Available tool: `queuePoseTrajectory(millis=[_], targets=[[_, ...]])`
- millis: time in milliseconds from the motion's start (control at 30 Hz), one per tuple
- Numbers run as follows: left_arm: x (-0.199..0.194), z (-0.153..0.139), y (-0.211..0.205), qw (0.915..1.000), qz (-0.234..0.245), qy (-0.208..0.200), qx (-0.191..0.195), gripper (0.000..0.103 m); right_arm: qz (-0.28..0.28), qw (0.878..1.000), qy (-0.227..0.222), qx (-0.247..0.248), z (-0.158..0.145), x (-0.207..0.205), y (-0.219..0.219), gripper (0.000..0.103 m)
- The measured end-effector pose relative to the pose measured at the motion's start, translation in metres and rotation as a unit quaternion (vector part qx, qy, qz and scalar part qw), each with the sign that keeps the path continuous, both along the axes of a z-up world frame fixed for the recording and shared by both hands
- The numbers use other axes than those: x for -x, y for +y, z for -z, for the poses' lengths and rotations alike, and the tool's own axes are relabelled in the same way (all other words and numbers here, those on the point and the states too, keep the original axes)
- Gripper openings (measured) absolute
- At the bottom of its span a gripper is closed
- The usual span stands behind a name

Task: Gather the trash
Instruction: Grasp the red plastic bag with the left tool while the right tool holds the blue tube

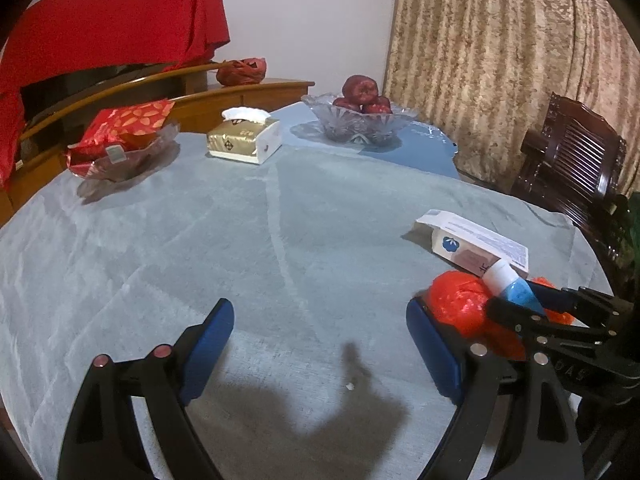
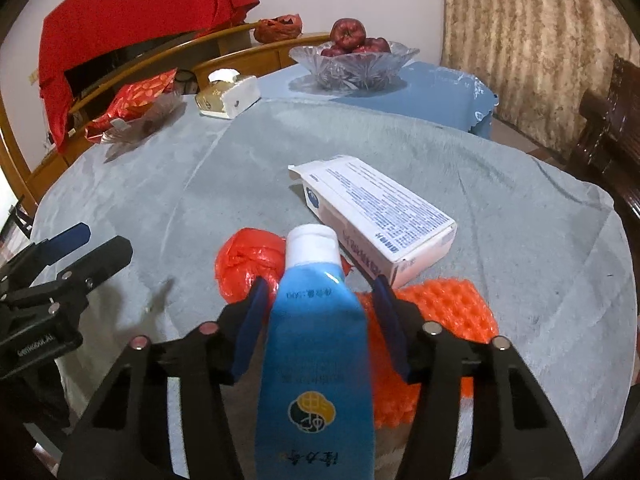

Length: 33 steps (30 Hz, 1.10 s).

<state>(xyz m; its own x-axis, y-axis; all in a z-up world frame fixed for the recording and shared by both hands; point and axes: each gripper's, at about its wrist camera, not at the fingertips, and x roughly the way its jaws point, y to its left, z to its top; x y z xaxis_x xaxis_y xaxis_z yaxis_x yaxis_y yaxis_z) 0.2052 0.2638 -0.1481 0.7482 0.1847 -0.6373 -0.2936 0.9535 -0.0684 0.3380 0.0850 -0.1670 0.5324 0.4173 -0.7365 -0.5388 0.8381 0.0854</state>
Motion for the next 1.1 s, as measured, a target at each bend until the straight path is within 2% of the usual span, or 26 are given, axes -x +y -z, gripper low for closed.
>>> queuePoseTrajectory(millis=[33,367,567,667,967,1033,1100], targets=[[0.0,0.001,0.001,1.0,-0.001,0.001,0.002,0.086,0.0,1.0,-0.001,-0.001,0.0,0.0,-0.001,0.043],[-0.005,0.0,-0.013,0.9998,0.02,0.0,0.006,0.086,0.008,0.999,0.007,-0.036,-0.018,0.018,-0.03,0.041],[-0.014,0.003,-0.036,0.9982,0.057,0.004,0.018,0.086,0.046,0.998,0.02,-0.044,-0.021,0.031,-0.066,0.036],[-0.022,0.006,-0.047,0.9971,0.071,0.007,0.025,0.086,0.064,0.997,0.021,-0.04,-0.018,0.036,-0.084,0.032],[-0.055,0.019,-0.072,0.9943,0.1,0.028,0.023,0.085,0.105,0.994,0.026,-0.012,-0.004,0.039,-0.119,0.032],[-0.061,0.024,-0.073,0.9934,0.105,0.036,0.029,0.082,0.103,0.994,0.029,-0.009,-0.001,0.038,-0.12,0.032],[-0.064,0.028,-0.073,0.9914,0.115,0.047,0.043,0.062,0.098,0.995,0.029,-0.006,0.0,0.04,-0.119,0.032]])
